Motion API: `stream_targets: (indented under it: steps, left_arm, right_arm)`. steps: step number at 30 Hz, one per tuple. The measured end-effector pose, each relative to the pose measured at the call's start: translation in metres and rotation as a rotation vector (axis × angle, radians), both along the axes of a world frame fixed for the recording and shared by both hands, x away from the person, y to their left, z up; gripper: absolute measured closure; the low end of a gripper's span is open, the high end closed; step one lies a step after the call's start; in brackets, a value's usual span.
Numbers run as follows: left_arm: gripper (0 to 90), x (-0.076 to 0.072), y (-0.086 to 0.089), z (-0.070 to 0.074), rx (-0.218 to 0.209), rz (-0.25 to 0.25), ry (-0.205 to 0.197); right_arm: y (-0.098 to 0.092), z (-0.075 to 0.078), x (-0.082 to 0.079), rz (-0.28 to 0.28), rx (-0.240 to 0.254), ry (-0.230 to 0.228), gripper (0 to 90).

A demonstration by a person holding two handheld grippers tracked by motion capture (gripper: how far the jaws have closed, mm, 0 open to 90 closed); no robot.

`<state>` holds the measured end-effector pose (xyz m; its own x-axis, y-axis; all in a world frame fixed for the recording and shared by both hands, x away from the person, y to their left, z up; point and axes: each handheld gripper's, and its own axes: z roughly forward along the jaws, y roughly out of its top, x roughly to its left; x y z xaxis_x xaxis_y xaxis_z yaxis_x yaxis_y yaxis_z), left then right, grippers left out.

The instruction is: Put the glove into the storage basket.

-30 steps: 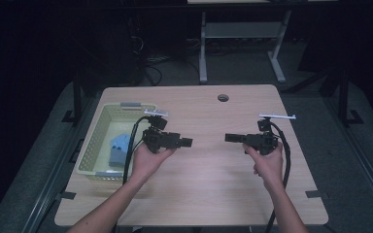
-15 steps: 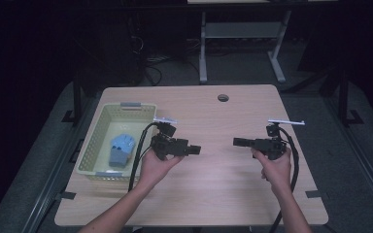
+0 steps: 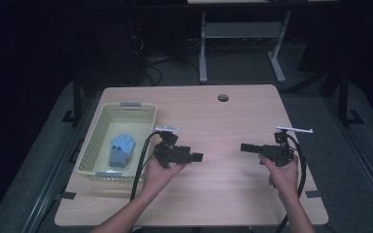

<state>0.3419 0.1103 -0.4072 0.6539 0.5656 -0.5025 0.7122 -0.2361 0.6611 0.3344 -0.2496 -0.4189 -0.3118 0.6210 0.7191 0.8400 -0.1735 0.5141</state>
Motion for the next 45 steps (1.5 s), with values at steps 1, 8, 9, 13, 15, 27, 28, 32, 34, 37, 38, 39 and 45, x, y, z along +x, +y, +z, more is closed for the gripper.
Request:
stream_targets:
  steps: [1, 8, 9, 13, 15, 27, 28, 32, 34, 37, 38, 39, 45]
  left_arm:
    - [26.0, -0.001, 0.000, -0.002, 0.000, 0.000, 0.002]
    - [26.0, -0.008, -0.002, -0.010, 0.002, -0.019, 0.004]
    - [26.0, -0.009, -0.003, -0.011, -0.007, -0.016, 0.008]
    - [26.0, -0.013, -0.003, -0.014, -0.038, -0.035, 0.039]
    - [26.0, -0.017, -0.004, -0.015, -0.031, -0.043, 0.031]
    - [26.0, -0.032, -0.011, -0.028, -0.016, -0.066, 0.025]
    - [26.0, -0.033, -0.011, -0.029, -0.018, -0.070, 0.029]
    - [25.9, -0.038, -0.012, -0.034, -0.069, -0.089, 0.076]
    - [25.9, -0.042, -0.015, -0.035, -0.069, -0.100, 0.075]
    - [25.8, -0.048, -0.018, -0.038, -0.073, -0.114, 0.074]
    - [25.9, -0.050, -0.018, -0.039, -0.067, -0.117, 0.069]
    - [25.9, -0.051, -0.019, -0.040, -0.062, -0.117, 0.065]
    - [25.9, -0.059, -0.016, -0.045, -0.053, -0.119, 0.056]
  right_arm:
    - [-0.001, -0.001, -0.001, -0.002, 0.000, 0.000, 44.9]
    - [-0.009, -0.008, -0.006, -0.009, -0.015, 0.022, 44.0]
    - [-0.011, -0.009, -0.006, -0.008, -0.016, 0.022, 43.9]
    - [-0.016, -0.012, -0.011, -0.014, -0.017, 0.025, 43.3]
    - [-0.017, -0.012, -0.013, -0.011, -0.019, 0.025, 43.2]
    - [-0.029, -0.025, -0.029, -0.007, -0.017, 0.046, 42.0]
    - [-0.030, -0.026, -0.030, -0.009, -0.014, 0.046, 42.0]
    - [-0.031, -0.028, -0.035, -0.002, -0.001, 0.040, 42.0]
    - [-0.031, -0.029, -0.037, 0.002, -0.001, 0.041, 42.0]
    - [-0.030, -0.030, -0.041, 0.005, 0.001, 0.043, 41.7]
    - [-0.030, -0.031, -0.042, 0.008, -0.001, 0.039, 41.7]
    - [-0.030, -0.031, -0.043, 0.012, 0.002, 0.042, 41.6]
    - [-0.028, -0.035, -0.052, 0.028, 0.000, 0.045, 41.1]
